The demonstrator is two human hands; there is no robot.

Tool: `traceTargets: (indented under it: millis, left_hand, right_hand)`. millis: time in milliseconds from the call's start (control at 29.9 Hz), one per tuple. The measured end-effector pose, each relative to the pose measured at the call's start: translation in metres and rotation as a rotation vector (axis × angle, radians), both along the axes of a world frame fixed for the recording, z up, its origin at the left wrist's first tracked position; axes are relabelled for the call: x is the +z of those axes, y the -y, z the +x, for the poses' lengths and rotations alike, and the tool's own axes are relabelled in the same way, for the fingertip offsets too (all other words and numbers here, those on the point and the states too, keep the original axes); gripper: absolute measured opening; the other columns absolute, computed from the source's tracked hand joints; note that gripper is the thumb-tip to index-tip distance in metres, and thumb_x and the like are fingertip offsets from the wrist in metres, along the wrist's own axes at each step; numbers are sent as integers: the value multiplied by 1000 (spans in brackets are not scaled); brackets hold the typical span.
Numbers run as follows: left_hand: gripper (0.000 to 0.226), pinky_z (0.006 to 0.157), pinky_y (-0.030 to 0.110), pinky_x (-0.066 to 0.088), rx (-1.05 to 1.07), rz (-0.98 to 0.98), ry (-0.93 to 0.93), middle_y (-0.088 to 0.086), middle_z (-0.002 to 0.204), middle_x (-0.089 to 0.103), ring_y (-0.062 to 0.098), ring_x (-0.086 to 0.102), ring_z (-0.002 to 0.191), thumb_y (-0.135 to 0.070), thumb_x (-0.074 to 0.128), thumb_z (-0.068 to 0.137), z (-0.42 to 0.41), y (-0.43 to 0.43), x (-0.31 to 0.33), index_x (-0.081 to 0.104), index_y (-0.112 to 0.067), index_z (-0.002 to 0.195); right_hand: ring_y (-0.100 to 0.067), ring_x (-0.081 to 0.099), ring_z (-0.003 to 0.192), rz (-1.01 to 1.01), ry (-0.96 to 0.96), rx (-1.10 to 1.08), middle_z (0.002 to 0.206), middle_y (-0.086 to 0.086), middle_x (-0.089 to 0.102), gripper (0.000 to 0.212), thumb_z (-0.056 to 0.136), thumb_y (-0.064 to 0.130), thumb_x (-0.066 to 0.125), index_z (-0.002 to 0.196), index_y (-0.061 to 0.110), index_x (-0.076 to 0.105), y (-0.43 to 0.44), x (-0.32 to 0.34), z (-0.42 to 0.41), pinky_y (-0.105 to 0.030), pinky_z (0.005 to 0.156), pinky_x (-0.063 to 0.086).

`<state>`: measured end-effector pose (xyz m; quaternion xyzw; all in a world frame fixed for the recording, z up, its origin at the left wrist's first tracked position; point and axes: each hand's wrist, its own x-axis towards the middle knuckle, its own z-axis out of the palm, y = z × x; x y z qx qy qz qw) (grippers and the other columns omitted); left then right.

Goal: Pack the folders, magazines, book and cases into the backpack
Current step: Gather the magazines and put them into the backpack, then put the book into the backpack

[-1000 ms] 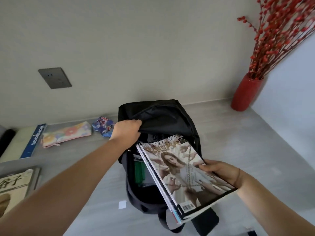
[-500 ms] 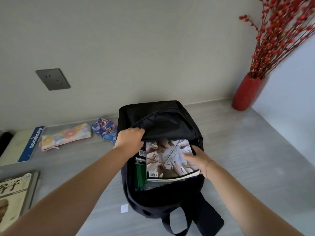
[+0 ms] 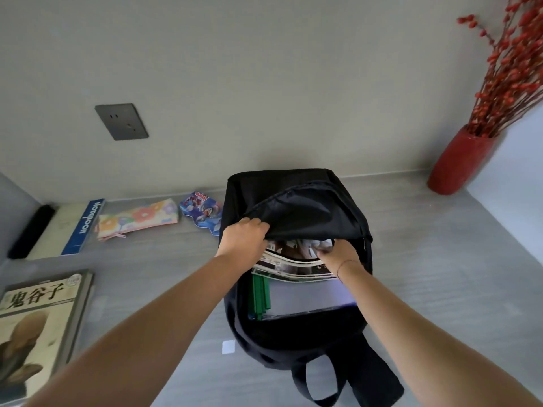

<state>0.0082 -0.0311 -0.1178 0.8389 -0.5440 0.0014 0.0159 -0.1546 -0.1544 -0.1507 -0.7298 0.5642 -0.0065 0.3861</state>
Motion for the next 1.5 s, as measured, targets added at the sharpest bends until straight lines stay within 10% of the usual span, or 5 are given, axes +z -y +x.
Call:
traceTargets:
  millis: [234, 401, 836, 1304, 1505]
  left_hand:
    - [67, 117, 38, 17, 29, -171, -9, 3, 152, 31, 23, 24, 142, -52, 46, 91, 22, -52, -15, 26, -20, 147]
    - [67, 110, 41, 29, 322, -297, -171, 7, 143, 42, 27, 39, 132, -46, 54, 89, 63, -116, -20, 29, -16, 143]
    - [55, 103, 51, 40, 1328, -263, -534, 23, 134, 46, 41, 45, 121, -36, 55, 90, 161, -436, -73, 41, -6, 133]
    - [50, 84, 30, 45, 1544, -646, -1030, 3, 87, 59, 17, 58, 77, -41, 69, 81, 219, -488, -102, 48, -14, 118]
    - [50, 51, 16, 39, 1290, -286, -687, -3, 79, 59, 11, 59, 67, -55, 54, 86, 229, -473, -90, 52, -16, 117]
  right_hand:
    - [-22, 61, 87, -489, -95, 305, 96, -1, 66, 18, 90, 26, 50, 98, 18, 65, -70, 40, 19, -29, 67, 46]
    - [-12, 59, 93, -99, 359, 501, 108, 3, 59, 33, 87, 24, 60, 119, 19, 57, -140, 53, 87, -23, 84, 46]
    - [-21, 47, 122, 966, 266, 340, 130, -8, 51, 25, 88, 18, 62, 112, 13, 55, -350, -47, 245, -34, 94, 36]
    - [-21, 63, 86, 1177, 306, 231, 82, -5, 74, 10, 90, 15, 57, 92, 12, 66, -389, -72, 295, -32, 71, 52]
    - [-27, 61, 104, 1204, 304, 276, 111, -11, 66, 25, 90, 15, 58, 116, 12, 59, -389, -70, 297, -40, 93, 49]
